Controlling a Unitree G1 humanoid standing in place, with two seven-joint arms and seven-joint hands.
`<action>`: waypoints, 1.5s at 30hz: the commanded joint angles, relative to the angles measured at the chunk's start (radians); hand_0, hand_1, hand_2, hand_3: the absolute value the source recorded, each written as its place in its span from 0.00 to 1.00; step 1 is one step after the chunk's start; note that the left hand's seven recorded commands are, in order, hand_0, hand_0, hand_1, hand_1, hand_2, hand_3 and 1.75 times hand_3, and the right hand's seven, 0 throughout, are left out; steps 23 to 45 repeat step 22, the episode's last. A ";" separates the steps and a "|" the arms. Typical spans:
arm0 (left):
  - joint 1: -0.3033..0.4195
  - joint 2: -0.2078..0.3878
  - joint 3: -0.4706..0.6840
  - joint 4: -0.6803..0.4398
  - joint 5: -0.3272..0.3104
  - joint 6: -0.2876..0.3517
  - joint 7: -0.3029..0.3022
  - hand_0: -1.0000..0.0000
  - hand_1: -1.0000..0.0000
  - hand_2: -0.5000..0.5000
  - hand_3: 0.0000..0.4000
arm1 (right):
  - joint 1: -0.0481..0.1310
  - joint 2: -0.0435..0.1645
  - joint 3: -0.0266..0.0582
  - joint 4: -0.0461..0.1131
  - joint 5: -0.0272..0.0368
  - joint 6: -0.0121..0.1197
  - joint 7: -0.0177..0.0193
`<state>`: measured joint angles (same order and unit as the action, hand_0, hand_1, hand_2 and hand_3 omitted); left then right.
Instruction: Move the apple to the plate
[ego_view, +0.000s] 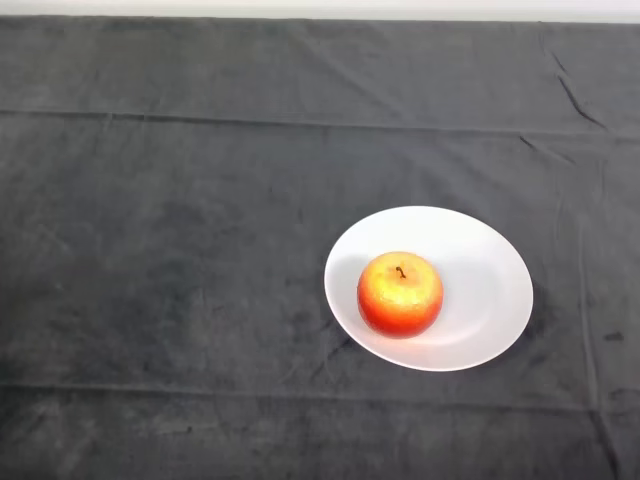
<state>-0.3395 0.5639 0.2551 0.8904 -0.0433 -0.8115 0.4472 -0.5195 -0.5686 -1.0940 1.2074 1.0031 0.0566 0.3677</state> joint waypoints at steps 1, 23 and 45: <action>-0.035 -0.018 0.045 0.018 0.005 -0.019 0.001 1.00 1.00 0.50 0.00 | 0.011 -0.007 -0.0025 -0.030 0.0187 0.000 0.0002; 0.001 -0.035 0.057 -0.094 0.023 0.037 0.010 1.00 1.00 0.50 0.00 | 0.011 -0.006 -0.0021 -0.032 0.0182 0.000 0.0000; 0.001 -0.035 0.057 -0.094 0.023 0.037 0.010 1.00 1.00 0.50 0.00 | 0.011 -0.006 -0.0021 -0.032 0.0182 0.000 0.0000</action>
